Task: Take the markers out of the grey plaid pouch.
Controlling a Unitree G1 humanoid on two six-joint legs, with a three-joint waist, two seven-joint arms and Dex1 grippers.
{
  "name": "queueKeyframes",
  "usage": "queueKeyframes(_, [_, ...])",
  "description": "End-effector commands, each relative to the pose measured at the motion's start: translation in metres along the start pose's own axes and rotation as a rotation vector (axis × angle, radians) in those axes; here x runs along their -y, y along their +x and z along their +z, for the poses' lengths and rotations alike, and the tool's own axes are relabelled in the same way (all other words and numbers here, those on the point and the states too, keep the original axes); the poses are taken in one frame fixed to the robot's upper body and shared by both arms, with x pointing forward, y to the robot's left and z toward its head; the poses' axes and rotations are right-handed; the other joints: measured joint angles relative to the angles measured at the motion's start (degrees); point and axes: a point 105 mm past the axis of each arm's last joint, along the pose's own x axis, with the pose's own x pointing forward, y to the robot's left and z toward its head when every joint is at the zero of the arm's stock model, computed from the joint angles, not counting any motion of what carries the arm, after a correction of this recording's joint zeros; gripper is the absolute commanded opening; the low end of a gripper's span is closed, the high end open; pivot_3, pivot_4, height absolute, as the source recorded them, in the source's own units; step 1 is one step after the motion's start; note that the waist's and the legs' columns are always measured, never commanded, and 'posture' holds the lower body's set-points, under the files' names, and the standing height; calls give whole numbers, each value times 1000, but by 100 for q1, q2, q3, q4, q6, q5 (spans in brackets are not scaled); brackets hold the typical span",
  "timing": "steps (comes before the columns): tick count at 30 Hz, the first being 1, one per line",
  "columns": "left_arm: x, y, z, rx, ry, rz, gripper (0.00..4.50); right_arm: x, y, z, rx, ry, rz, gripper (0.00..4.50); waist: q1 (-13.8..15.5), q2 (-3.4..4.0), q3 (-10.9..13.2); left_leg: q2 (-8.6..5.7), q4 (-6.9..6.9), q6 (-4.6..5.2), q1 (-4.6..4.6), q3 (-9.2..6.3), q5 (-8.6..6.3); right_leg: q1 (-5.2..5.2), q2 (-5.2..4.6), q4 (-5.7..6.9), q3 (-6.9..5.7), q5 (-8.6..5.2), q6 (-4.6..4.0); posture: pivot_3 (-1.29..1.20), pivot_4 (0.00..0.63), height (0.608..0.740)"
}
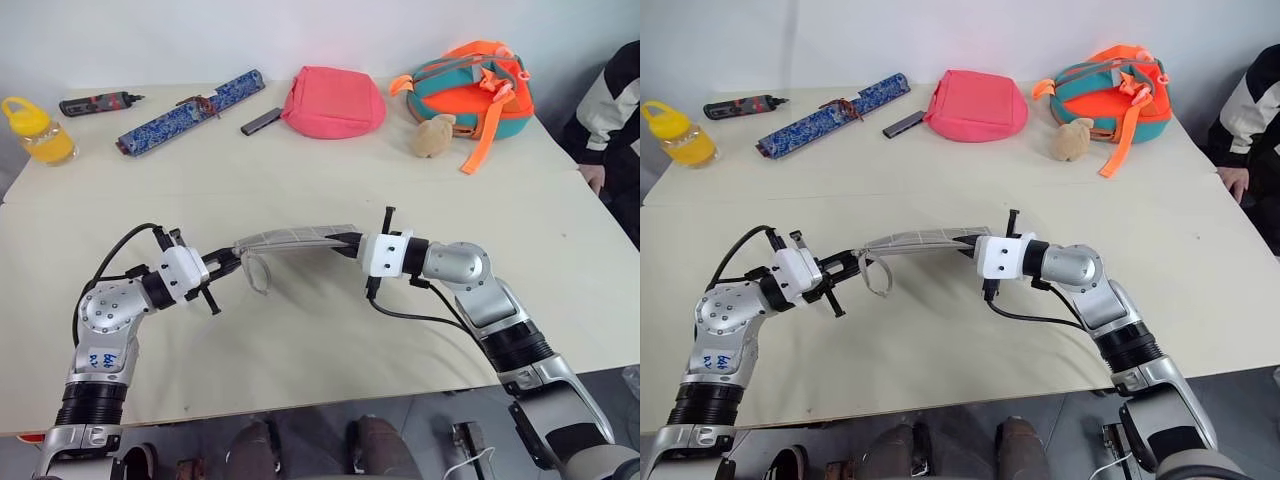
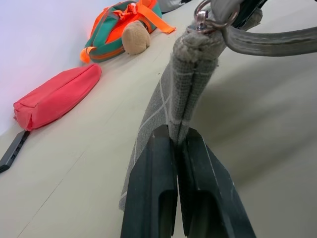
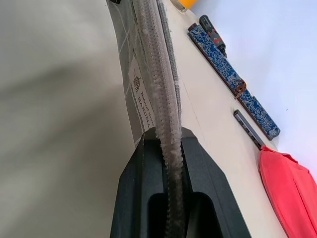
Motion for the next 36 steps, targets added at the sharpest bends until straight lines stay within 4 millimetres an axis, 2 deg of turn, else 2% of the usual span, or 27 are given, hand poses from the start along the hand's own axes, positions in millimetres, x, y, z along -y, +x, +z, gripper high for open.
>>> queueKeyframes(1, [0,2,6,24,32,3,47,6,-1,13,49,-32,-16,0,1,0,0,0,0,0,0,0,0,0,0,0,0,0,0,0,150,740])
queueKeyframes(6, [-2,-1,2,1,37,24,0,8,-6,8,33,-23,-10,1521,4,0,0,0,0,0,0,0,0,0,0,0,0,0,0,0,150,740])
queueKeyframes(12, [-10,-13,-6,-39,61,71,0,14,-30,-5,-30,-12,-1,3630,10,0,0,-1,1,0,0,0,0,0,-1,-1,0,0,0,0,150,740])
queueKeyframes(17, [-20,-17,-3,-50,98,104,0,13,-42,-3,-20,52,10,3630,-2,0,0,0,-1,1,1,-1,0,2,-1,-2,-1,0,0,0,150,740])
queueKeyframes(22, [-22,-3,1,-48,123,157,0,33,-40,40,131,229,-31,3630,12,1,1,0,3,1,1,-3,0,2,-1,1,0,0,0,0,150,740])
queueKeyframes(24, [-9,10,3,-38,149,128,0,48,-37,63,215,318,-76,3630,24,1,1,0,3,2,1,-5,-1,3,-2,1,0,0,0,0,150,740])
queueKeyframes(26, [-6,18,6,-24,161,148,0,51,-33,80,272,435,-61,3630,45,1,1,0,4,2,-1,-7,-1,3,-2,2,-1,0,0,0,150,740])
queueKeyframes(30, [5,38,11,-15,227,123,0,18,-24,93,254,666,103,3630,129,-1,0,0,0,3,-2,-13,-2,3,-1,1,-5,0,-1,0,150,740])
queueKeyframes(34, [22,54,15,-10,247,91,0,-38,-18,69,63,770,214,3630,192,-3,-2,-4,-3,6,-7,-12,-4,4,-4,-10,-6,0,-1,0,150,740])
queueKeyframes(36, [26,56,15,-14,251,87,0,-47,-16,61,27,803,197,3630,189,-3,-2,-7,1,9,-14,-11,-5,4,-5,-21,-7,1,0,0,150,740])
